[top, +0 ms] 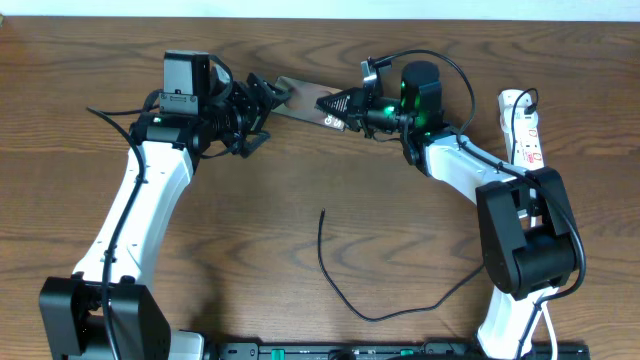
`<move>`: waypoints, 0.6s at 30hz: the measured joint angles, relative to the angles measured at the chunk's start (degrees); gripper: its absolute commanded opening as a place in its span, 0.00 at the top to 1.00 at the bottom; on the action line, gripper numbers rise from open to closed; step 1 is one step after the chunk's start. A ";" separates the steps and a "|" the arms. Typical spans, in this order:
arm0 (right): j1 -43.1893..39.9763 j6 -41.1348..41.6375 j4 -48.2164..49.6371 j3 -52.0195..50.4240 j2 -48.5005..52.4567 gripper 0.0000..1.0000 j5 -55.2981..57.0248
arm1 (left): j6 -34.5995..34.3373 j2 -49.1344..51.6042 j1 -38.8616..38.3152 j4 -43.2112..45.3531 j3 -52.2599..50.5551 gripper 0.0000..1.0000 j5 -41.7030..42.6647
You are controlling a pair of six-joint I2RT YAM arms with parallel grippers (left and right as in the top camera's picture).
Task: Plug charger to phone and switch on socket
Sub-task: 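Raise and tilt the phone upward with both grippers holding it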
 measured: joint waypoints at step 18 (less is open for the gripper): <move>0.02 18.25 11.10 0.00 0.00 0.99 -0.24 | 3.89 0.00 0.00 2.93 0.00 0.12 0.00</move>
